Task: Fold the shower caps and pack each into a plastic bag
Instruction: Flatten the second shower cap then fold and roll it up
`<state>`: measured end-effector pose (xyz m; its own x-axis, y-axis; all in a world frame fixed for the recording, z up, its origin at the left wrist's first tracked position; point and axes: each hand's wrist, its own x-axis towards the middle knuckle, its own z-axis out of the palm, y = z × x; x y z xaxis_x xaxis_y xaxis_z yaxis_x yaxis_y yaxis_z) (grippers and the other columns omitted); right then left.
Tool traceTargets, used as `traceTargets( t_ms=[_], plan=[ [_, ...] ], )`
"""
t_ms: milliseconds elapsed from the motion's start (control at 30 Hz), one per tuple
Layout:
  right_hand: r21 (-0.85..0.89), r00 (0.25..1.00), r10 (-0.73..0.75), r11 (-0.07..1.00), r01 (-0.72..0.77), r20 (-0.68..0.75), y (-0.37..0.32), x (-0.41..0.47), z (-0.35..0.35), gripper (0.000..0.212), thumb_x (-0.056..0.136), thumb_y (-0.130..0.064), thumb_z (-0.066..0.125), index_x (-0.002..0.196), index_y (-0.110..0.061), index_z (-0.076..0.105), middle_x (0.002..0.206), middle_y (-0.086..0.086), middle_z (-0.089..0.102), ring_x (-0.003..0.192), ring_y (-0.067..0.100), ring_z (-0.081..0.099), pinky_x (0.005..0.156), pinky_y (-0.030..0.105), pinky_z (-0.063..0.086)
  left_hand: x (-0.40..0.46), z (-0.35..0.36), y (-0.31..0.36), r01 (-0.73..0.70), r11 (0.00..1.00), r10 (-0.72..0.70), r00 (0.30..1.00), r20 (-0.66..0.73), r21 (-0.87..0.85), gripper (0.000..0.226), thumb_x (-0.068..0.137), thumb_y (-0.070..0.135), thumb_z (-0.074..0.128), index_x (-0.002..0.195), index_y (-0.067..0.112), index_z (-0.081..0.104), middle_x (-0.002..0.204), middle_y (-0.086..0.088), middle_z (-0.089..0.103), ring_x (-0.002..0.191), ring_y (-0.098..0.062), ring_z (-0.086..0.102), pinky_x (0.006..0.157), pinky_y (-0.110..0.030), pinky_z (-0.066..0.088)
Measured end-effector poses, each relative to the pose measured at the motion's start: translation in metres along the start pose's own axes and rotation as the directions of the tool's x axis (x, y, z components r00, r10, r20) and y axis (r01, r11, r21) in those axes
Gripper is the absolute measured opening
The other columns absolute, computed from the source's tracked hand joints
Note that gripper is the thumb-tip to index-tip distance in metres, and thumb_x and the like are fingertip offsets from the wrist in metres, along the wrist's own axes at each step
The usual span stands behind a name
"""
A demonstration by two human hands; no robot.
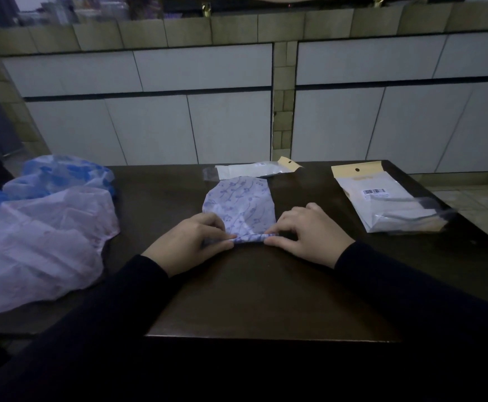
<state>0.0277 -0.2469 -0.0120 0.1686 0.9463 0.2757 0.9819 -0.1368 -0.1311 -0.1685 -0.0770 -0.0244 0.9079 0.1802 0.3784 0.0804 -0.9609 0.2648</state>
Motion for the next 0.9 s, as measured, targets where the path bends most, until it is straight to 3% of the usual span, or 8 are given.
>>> traceTargets(
  t_ms=[200,400,533,633,733,900],
  plan=[
    [0.098,0.995,0.097,0.991,-0.095,-0.011,-0.003,0.002,0.004,0.034,0.091,-0.058,0.047,0.104,-0.033,0.067,0.095,-0.016,0.065,0.086,0.001,0.054,0.098,0.030,0.030,-0.001,0.001,0.000,0.152,0.975,-0.152,0.988,0.015,-0.164,0.035,0.084,0.051,0.056,0.090,0.024,0.077,0.093,0.012,0.061,0.081,0.001,0.058,0.072,-0.009,0.040],
    [0.229,0.956,0.280,0.928,-0.293,0.088,-0.004,0.012,0.008,0.037,0.089,-0.058,0.052,0.107,-0.030,0.069,0.105,-0.013,0.066,0.100,0.006,0.056,0.101,0.035,0.032,0.002,0.001,0.000,0.307,0.923,-0.319,0.948,-0.018,-0.234,0.019,0.085,0.047,0.062,0.071,0.036,0.068,0.077,0.011,0.064,0.072,-0.004,0.058,0.066,-0.015,0.040],
    [0.220,0.942,0.314,0.917,-0.334,0.121,-0.006,0.015,0.006,0.032,0.092,-0.053,0.052,0.106,-0.029,0.068,0.106,-0.011,0.065,0.099,0.008,0.056,0.100,0.036,0.034,0.005,0.004,0.002,0.371,0.905,-0.385,0.922,-0.032,-0.210,0.026,0.088,0.044,0.063,0.072,0.025,0.070,0.072,0.006,0.064,0.066,-0.001,0.055,0.059,-0.013,0.038],
    [0.185,0.939,0.317,0.923,-0.338,0.135,-0.008,0.018,0.005,0.031,0.095,-0.051,0.047,0.104,-0.027,0.065,0.100,-0.010,0.064,0.094,0.009,0.056,0.097,0.036,0.033,0.007,0.005,0.004,0.380,0.908,-0.393,0.918,-0.046,-0.176,0.027,0.088,0.043,0.063,0.072,0.022,0.069,0.066,0.003,0.062,0.060,-0.002,0.051,0.056,-0.015,0.037],
    [0.152,0.939,0.317,0.929,-0.336,0.136,-0.011,0.020,0.005,0.028,0.097,-0.049,0.043,0.096,-0.027,0.061,0.086,-0.011,0.059,0.085,0.008,0.055,0.095,0.036,0.034,0.006,0.005,0.006,0.378,0.913,-0.394,0.916,-0.081,-0.155,0.016,0.085,0.042,0.066,0.076,0.029,0.067,0.065,0.006,0.060,0.059,-0.001,0.052,0.055,-0.013,0.038],
    [0.108,0.945,0.307,0.942,-0.318,0.111,-0.017,0.020,0.005,0.026,0.100,-0.044,0.039,0.099,-0.025,0.058,0.089,-0.009,0.059,0.086,0.010,0.055,0.097,0.037,0.033,0.005,0.005,0.009,0.353,0.931,-0.361,0.927,-0.100,-0.090,0.013,0.086,0.040,0.065,0.080,0.029,0.065,0.066,0.006,0.058,0.062,-0.003,0.053,0.058,-0.016,0.039]
  ],
)
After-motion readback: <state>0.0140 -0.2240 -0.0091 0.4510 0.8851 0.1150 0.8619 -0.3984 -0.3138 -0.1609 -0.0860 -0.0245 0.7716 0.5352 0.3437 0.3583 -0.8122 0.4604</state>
